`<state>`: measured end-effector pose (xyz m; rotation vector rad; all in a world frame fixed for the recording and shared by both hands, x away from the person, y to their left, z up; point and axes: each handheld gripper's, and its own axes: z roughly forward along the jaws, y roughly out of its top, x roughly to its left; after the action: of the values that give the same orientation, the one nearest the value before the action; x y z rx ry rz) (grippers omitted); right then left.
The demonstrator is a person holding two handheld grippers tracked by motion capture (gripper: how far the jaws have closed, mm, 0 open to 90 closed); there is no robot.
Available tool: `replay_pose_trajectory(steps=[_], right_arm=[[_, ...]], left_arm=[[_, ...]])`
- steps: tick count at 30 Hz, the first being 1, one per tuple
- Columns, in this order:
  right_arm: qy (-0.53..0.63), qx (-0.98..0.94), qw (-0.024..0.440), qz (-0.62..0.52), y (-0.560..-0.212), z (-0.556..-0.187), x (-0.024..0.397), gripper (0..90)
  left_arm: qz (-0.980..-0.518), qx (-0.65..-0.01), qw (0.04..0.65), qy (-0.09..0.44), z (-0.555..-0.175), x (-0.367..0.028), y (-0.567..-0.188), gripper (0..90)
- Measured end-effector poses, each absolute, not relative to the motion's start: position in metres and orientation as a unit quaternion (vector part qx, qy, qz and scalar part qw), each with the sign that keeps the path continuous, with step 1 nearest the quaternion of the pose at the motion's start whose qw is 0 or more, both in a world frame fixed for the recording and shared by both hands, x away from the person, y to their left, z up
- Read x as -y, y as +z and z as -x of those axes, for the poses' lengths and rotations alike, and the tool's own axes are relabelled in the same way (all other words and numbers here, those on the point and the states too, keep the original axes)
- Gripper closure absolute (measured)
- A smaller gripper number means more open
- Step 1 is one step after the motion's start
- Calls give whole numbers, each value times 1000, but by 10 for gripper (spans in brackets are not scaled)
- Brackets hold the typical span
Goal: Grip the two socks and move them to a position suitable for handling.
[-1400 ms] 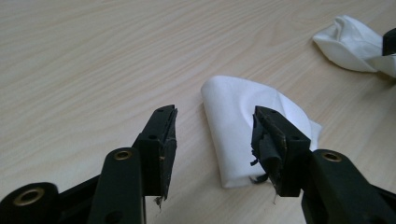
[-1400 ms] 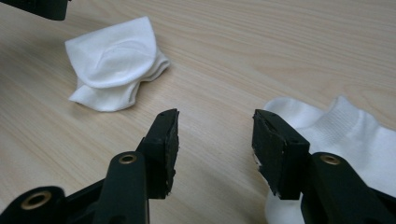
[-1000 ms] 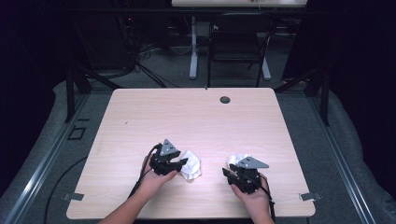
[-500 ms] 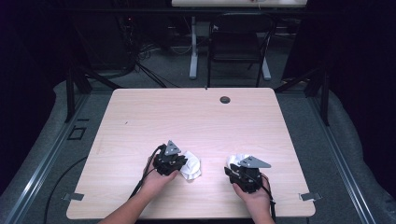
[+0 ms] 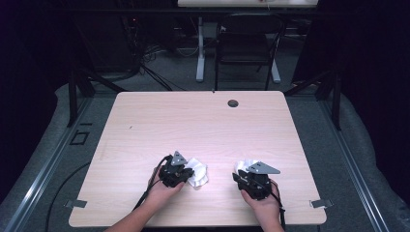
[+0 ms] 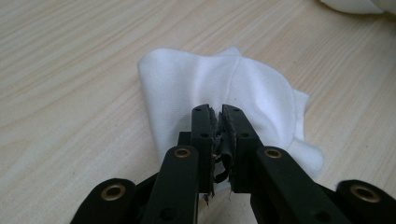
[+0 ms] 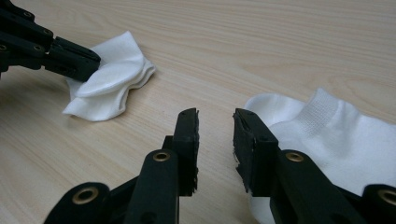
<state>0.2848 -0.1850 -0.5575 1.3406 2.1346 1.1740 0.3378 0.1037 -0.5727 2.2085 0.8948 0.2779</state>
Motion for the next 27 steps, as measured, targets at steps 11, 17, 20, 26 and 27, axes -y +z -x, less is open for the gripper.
replay_pose_trajectory(steps=[11, 17, 20, 26, 27], right_arm=[[401, -774, 171, -459, -558, -282, 173, 817], [397, -785, 170, -444, -558, -280, 165, 846], [395, -789, 168, -439, -559, -279, 162, 862], [395, -787, 165, -445, -560, -280, 164, 861], [396, -786, 165, -445, -560, -280, 164, 860]], left_arm=[[-853, -350, 374, 99, -317, -97, -576, 835], [-849, -353, 382, 93, -306, -92, -577, 833], [-850, -348, 383, 94, -303, -90, -576, 822], [-842, -346, 402, 99, -305, -85, -565, 771], [-841, -345, 405, 99, -305, -83, -563, 761]])
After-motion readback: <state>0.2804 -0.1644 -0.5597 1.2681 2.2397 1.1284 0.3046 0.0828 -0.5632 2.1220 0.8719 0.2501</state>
